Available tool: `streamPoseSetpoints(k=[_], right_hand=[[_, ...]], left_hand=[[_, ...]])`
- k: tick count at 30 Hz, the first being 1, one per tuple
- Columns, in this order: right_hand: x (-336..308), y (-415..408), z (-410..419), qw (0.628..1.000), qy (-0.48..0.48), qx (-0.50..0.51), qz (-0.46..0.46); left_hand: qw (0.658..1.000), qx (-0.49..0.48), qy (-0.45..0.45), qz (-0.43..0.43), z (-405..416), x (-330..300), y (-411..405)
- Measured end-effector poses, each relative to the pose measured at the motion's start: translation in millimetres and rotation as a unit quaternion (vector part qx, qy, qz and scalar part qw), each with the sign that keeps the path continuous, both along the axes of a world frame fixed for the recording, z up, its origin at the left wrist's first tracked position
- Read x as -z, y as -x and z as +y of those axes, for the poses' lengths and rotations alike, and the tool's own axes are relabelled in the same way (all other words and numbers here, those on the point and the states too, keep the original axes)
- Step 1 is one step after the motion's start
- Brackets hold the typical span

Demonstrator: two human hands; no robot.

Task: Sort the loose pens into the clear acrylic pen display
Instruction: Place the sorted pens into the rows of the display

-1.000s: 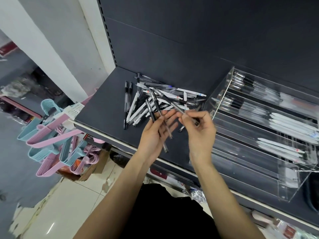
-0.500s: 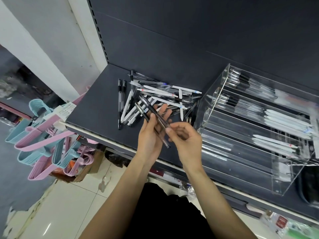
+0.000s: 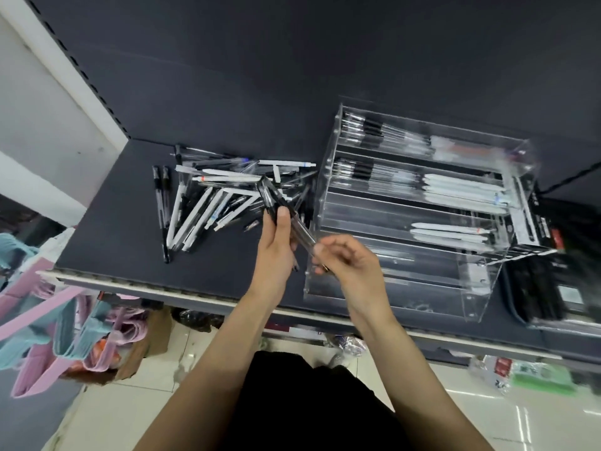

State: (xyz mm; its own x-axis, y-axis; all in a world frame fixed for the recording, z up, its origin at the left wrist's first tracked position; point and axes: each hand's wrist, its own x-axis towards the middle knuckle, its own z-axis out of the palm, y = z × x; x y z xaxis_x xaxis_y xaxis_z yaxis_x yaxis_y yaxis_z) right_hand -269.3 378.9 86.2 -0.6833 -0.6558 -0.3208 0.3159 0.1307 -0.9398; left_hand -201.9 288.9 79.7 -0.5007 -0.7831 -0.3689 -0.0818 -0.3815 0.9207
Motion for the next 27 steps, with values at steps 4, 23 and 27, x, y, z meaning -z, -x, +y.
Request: streamPoseSetpoints(k=[4,23,27], right_hand=[[1,21,22,0.997,-0.016,-0.026,0.077],[-16,166,86,0.827,-0.113,-0.012,0.551],[-20,182,47,0.754,-0.126,-0.078,0.640]], left_hand=[[1.000,-0.002,-0.017,0.007,26,-10,20],[0.996,-0.086,-0.007,0.032,41,5,30],[0.996,-0.077,-0.013,0.035,39,6,30]])
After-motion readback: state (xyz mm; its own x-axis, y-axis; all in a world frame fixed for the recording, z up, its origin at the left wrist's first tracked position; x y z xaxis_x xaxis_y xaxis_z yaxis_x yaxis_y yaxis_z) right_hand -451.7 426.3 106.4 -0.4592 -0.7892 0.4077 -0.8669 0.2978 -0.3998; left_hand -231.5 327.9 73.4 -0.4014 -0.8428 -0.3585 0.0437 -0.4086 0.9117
